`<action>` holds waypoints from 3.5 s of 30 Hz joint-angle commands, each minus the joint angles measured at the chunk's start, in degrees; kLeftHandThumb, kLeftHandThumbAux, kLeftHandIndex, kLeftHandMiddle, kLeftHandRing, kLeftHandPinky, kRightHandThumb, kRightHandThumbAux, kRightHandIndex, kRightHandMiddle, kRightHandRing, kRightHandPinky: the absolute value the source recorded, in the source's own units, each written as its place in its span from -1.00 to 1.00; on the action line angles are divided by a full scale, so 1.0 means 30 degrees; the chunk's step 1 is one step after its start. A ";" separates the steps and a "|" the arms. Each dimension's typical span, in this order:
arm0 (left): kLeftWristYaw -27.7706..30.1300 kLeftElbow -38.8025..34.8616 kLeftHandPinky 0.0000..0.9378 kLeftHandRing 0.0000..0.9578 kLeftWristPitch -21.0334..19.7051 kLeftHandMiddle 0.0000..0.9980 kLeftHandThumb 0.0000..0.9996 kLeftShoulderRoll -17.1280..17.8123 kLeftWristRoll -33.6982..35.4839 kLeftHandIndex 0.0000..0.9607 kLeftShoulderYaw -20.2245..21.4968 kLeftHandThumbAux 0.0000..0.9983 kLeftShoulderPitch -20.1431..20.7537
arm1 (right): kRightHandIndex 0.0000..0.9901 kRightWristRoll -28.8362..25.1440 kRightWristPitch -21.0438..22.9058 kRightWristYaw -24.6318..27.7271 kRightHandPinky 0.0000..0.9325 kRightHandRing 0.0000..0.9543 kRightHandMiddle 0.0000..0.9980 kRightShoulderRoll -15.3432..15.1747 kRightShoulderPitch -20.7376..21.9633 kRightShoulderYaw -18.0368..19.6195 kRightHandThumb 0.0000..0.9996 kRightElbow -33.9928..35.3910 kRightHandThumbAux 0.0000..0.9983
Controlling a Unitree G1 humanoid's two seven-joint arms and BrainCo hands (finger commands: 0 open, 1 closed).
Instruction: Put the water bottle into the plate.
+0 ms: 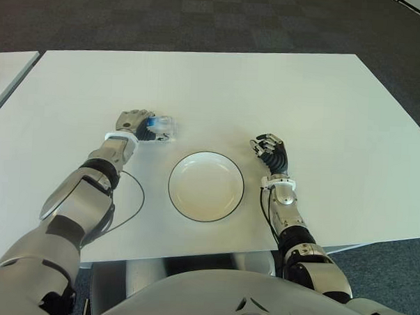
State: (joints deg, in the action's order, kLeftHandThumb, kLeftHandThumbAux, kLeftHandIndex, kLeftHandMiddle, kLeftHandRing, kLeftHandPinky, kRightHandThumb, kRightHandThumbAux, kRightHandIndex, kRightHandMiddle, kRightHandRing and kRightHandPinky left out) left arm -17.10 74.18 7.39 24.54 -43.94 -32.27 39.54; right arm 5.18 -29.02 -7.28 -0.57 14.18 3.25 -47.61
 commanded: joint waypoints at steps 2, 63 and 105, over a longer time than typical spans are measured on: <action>0.1206 0.0697 0.28 0.19 -0.0246 0.00 0.62 -0.0571 0.0232 -0.20 -0.0208 0.07 -0.1683 | -0.12 -0.0256 0.1685 0.0171 0.41 0.38 0.33 0.0065 -0.1643 0.0062 0.41 -0.1484 0.45; -0.2006 -0.2593 0.84 0.81 -0.0635 0.09 0.70 -0.0018 0.2780 -0.17 0.2399 0.34 -0.2485 | -0.12 -0.0404 0.1796 0.0467 0.41 0.38 0.33 -0.0149 -0.1426 0.0216 0.41 -0.1638 0.45; -0.2381 -2.7578 0.81 0.81 -0.4424 0.09 0.70 0.1046 -0.3049 -0.16 0.4906 0.34 -1.1174 | -0.12 -0.0397 0.1510 0.0785 0.42 0.38 0.33 -0.0323 -0.1412 0.0234 0.41 -0.1591 0.45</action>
State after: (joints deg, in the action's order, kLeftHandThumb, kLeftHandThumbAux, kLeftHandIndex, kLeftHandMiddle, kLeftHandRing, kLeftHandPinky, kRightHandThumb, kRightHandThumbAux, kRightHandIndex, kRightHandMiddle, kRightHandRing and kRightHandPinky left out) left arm -24.70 -6.98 -6.44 27.94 -51.87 -18.67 6.84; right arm 5.05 -29.39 -5.48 -1.97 14.71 3.68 -47.97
